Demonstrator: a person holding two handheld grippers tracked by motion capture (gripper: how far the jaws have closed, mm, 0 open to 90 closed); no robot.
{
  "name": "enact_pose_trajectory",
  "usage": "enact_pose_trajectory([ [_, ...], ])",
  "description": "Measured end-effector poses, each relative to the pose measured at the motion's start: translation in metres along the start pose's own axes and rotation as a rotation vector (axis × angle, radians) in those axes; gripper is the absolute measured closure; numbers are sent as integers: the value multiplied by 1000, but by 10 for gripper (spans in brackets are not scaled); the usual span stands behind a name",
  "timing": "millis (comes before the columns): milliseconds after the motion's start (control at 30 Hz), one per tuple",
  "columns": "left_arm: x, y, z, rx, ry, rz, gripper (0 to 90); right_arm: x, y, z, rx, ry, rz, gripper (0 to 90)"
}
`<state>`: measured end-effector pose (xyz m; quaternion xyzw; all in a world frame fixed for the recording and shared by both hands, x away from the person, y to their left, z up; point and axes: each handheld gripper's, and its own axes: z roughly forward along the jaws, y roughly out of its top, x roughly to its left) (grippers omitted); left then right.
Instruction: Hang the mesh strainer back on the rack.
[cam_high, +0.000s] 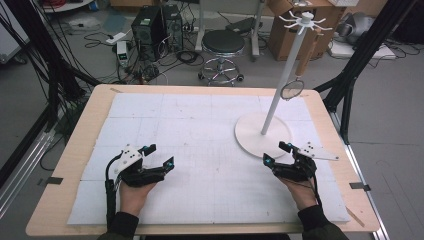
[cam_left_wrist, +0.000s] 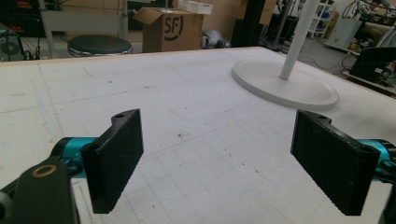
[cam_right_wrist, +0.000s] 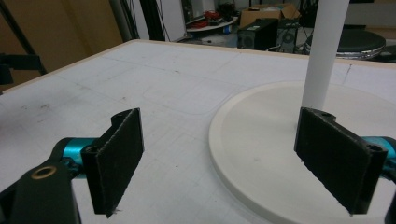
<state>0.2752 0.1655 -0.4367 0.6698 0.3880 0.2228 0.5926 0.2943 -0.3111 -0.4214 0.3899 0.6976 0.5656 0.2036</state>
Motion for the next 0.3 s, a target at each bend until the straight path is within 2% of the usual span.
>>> enact_pose_trajectory([
  [300, 0, 0, 0, -1, 3, 1, 173, 0, 0, 0, -9, -1, 0, 149],
])
